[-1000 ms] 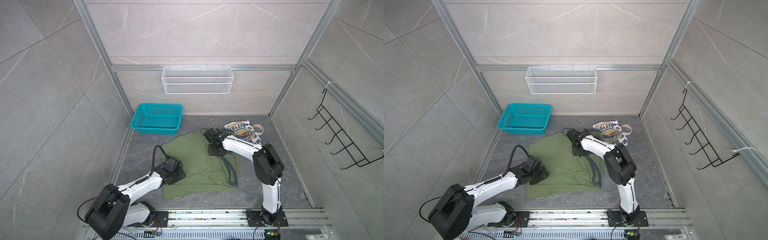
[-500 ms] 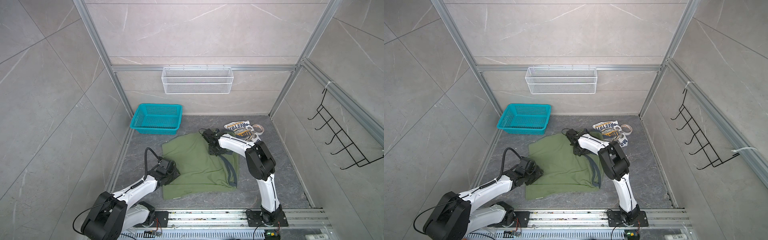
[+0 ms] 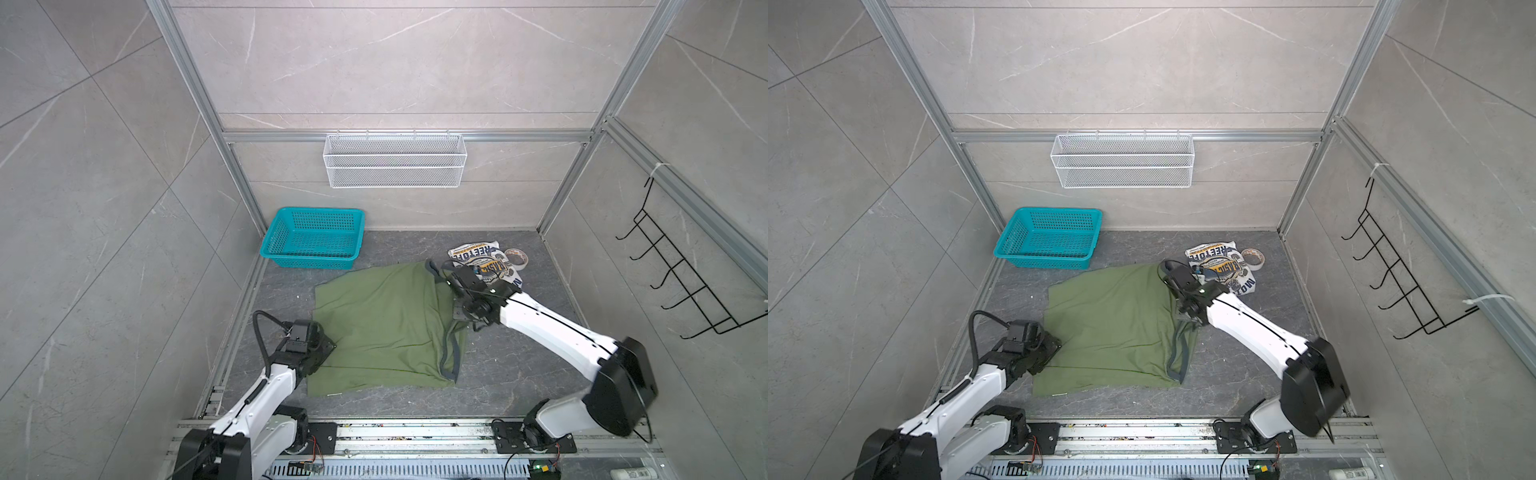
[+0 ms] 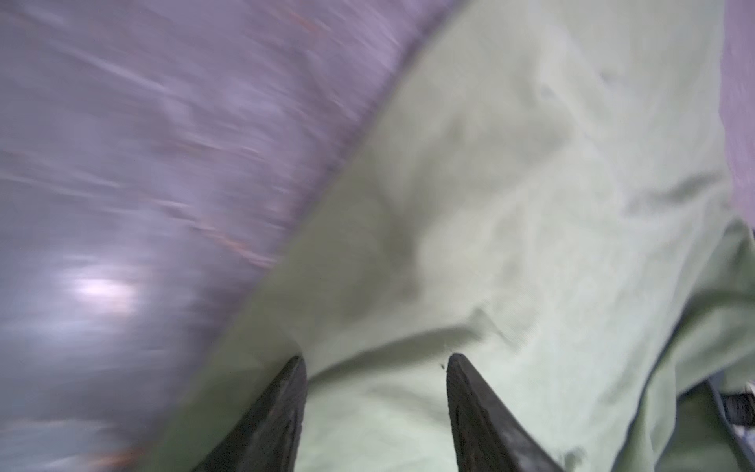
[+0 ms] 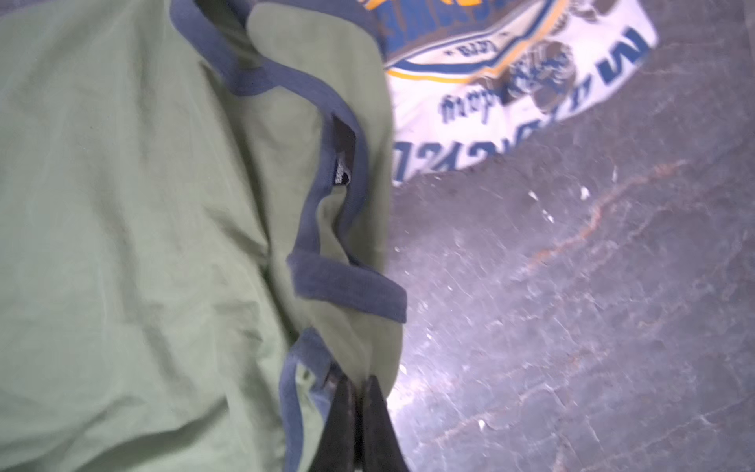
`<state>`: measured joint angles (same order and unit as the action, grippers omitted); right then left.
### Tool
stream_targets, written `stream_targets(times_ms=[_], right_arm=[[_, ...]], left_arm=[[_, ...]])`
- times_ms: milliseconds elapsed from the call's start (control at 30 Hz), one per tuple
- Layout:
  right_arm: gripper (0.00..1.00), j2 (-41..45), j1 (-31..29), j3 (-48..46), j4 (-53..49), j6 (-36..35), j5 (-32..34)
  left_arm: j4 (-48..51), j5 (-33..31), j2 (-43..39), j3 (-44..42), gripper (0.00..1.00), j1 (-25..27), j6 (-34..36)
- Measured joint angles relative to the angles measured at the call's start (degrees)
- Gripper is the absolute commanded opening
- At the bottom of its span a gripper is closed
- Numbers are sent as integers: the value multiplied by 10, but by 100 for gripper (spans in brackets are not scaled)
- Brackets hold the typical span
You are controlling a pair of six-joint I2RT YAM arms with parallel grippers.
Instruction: Fold and stack the tank tops
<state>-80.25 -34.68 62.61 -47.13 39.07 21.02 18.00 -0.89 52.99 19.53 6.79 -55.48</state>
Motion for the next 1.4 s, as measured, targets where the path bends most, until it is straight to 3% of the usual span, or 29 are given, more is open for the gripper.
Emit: stream_targets(times_ms=[233, 333, 433, 567, 667, 800, 933, 1033, 1133, 1400], right_arm=[[1, 147, 55, -133, -39, 34, -29], [1, 199, 93, -153, -58, 38, -36], [1, 227, 137, -158, -71, 37, -39], [0, 221, 172, -161, -74, 37, -56], [1, 214, 196, -174, -67, 40, -77], [0, 201, 232, -195, -51, 49, -111], [0, 192, 263, -214, -32, 51, -136], [0, 187, 274, -225, -18, 51, -151], [0, 183, 274, -239, -4, 49, -160], [0, 150, 246, -284, 43, 55, -202]], left_arm=[[64, 12, -50, 8, 59, -130, 51], [68, 50, -26, 29, 58, -142, 72], [82, 69, 1, 78, 58, -86, 87], [85, 55, 35, 157, 58, 82, 90], [62, 56, 87, 183, 58, 171, 82], [33, 57, 187, 186, 58, 230, 67], [13, 57, 250, 181, 58, 241, 55], [3, 53, 256, 167, 58, 231, 49], [-22, 61, 229, 136, 58, 187, 40], [1, 71, 111, 56, 59, -12, 62]])
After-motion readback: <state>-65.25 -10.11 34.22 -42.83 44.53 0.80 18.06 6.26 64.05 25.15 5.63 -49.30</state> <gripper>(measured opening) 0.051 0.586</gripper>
